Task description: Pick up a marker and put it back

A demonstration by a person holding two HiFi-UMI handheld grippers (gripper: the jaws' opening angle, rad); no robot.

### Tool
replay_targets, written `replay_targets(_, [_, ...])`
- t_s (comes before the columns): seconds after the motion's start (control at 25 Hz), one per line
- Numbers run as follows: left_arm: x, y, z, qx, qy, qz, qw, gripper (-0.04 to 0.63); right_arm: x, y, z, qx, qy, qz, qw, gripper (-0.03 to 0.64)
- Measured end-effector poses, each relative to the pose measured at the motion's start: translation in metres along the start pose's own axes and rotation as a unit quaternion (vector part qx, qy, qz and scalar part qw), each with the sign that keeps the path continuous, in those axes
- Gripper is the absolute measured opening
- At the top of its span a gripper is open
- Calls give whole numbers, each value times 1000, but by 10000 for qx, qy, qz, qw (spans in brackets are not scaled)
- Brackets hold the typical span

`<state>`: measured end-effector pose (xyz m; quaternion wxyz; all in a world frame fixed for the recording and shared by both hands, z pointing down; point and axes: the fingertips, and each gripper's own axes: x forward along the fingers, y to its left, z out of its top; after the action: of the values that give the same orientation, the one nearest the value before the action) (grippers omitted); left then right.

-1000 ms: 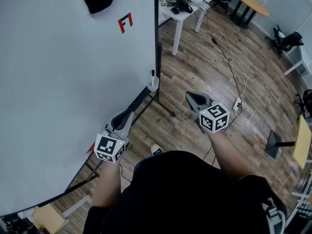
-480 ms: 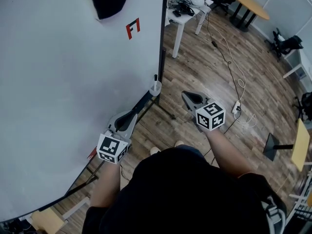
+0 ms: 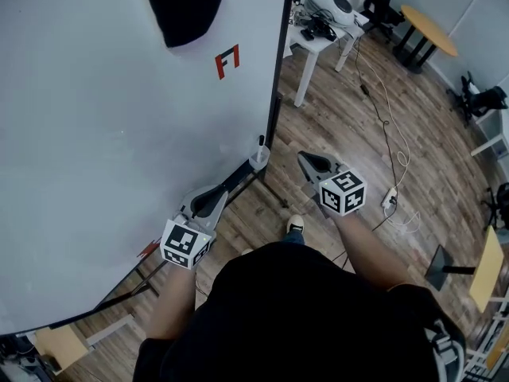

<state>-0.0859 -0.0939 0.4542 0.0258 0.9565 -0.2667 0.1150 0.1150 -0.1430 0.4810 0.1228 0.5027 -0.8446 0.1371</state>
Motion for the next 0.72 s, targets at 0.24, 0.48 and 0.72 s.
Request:
replay_targets(0.24, [20,6,5,-97,50,351,9993,54,25,-29,7,-84,55,340,9994,-3])
replay_targets(0.48, [37,13,5,-274,75,667,9974,54,48,-51,7,-159,227,653,9975,-5])
replay_targets(0.72, [44,12,3,-414,167,934,9946,54,70,-55,-2,-72,441,1104,9929,-3])
